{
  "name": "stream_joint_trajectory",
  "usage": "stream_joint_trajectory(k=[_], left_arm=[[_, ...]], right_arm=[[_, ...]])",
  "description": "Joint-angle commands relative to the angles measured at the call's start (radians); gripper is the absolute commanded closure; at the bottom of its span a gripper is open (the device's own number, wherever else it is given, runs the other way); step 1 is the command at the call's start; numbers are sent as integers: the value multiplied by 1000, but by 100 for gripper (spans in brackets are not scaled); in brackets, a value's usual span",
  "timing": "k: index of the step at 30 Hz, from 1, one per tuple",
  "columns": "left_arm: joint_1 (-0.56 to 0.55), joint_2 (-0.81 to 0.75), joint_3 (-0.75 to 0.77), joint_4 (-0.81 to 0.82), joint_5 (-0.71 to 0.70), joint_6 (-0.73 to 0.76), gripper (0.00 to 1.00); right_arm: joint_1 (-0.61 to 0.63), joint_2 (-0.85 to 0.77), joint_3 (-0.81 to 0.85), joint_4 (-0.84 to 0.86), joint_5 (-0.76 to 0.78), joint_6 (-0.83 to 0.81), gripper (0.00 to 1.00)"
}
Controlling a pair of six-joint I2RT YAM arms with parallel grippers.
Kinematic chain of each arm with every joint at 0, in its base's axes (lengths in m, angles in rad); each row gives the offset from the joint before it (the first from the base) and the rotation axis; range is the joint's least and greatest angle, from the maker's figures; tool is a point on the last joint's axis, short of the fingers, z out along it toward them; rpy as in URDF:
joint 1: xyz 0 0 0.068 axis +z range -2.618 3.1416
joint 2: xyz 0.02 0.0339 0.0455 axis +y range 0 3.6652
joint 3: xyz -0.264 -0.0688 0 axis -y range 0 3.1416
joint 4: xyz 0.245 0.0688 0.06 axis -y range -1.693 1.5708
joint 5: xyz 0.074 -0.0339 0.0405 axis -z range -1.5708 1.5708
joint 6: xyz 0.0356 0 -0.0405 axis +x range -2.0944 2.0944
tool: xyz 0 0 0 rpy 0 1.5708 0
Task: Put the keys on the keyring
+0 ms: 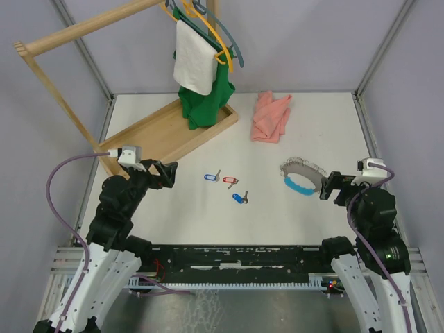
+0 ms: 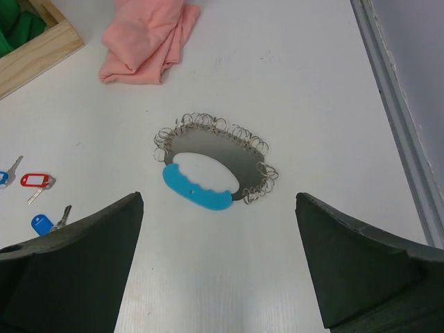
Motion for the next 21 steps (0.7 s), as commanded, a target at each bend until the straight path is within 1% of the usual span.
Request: stream_joint_trajectory(k=[1, 5, 9, 13, 18, 21], left_arm=[[-2, 5, -11, 53, 36, 28, 0], [-3, -5, -28, 79, 83, 40, 1], [-2, 10, -6, 58, 103, 24, 1], [-2, 31, 2, 47, 134, 0, 1], [-3, 54, 22, 38, 157, 5, 1], [-4, 50, 3, 43, 151, 21, 1]], right_arm=[[-2, 19, 33, 8, 18, 4, 0], [-2, 76, 38, 0, -2, 15, 0], [-3, 122, 35, -8, -3, 32, 0], [-2, 159, 47, -12, -69, 23, 0], [-2, 301, 64, 4, -182, 59, 0], [-2, 405, 64, 40, -223, 71, 0]])
